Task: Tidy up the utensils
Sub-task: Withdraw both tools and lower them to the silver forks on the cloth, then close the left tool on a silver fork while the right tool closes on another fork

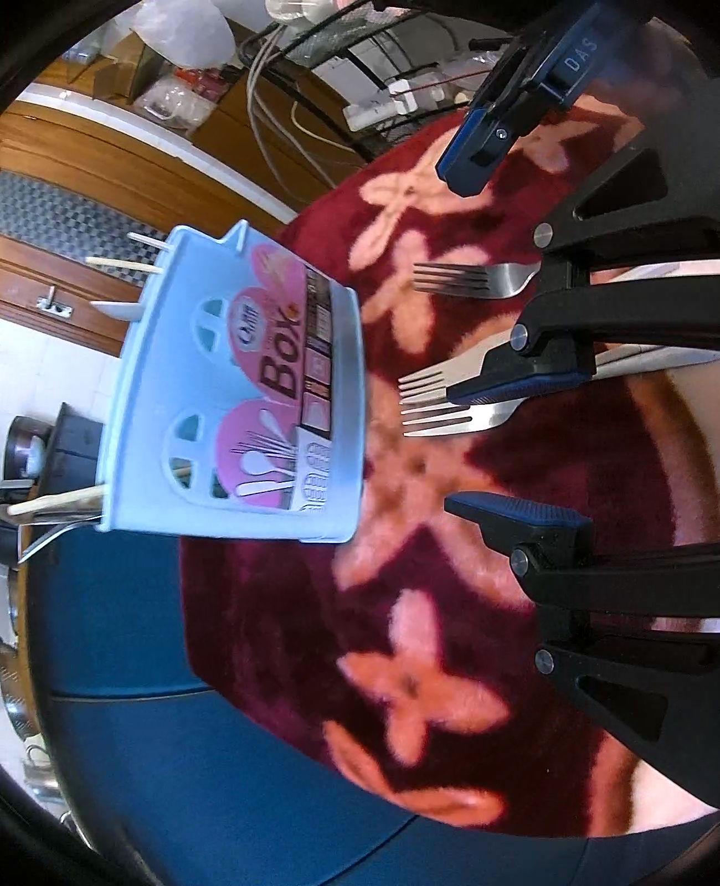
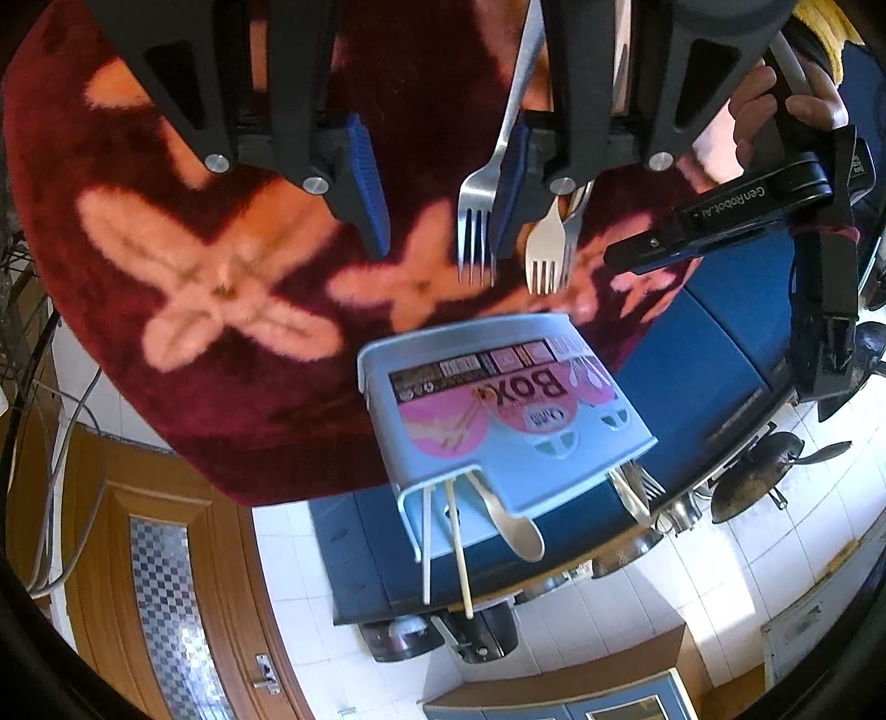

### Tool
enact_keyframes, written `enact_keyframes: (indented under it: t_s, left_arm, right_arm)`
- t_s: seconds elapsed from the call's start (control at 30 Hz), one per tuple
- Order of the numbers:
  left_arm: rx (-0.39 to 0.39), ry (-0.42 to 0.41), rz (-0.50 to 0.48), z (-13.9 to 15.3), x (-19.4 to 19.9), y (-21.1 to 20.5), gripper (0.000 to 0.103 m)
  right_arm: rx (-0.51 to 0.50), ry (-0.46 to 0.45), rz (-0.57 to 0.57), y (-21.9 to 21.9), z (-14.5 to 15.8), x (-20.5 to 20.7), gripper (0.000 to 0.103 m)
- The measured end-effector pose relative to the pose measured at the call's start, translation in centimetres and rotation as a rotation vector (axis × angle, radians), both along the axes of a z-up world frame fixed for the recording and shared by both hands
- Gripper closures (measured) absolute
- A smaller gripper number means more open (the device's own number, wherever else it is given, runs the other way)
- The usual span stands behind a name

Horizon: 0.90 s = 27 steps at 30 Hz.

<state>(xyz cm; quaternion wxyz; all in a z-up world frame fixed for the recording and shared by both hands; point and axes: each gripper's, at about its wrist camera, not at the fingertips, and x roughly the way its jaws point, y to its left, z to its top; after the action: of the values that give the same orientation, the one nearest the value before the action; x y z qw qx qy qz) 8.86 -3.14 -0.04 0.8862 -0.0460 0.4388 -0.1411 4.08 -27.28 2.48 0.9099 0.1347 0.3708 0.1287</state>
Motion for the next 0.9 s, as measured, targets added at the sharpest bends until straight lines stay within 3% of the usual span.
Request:
enact_keyframes:
  t_s: [0.13,0.37,0.7,0.77,0.87,0.9]
  left_arm:
    - [0.019,0.022,-0.019,-0.8,0.4,-0.5,0.063]
    - [0.025,0.062,-0.043,-2.1,1.4,-1.0,0.063]
    - [-0.021,0.05,-0.064,-2.8,2.6,-1.4,0.063]
    - [-0.033,0.044,-0.067,-2.9,2.8,-1.4,0.066]
    - [-0.06,0.044,-0.076,-3.0,3.0,-1.4,0.077]
    - [-0.066,0.044,-0.079,-3.0,3.0,-1.4,0.085]
  right_arm:
    - [-0.007,0.02,0.012,0.5,-0.6,0.5,0.059]
    - [-0.016,0.054,0.045,1.5,-1.6,1.5,0.057]
    - [-0.022,0.089,0.081,2.3,-2.7,3.2,0.057]
    - [-0.02,0.091,0.085,2.4,-2.8,3.4,0.057]
    - [-0.012,0.09,0.092,2.4,-2.9,3.7,0.057]
    - [-0.006,0.09,0.096,2.4,-2.9,3.8,0.057]
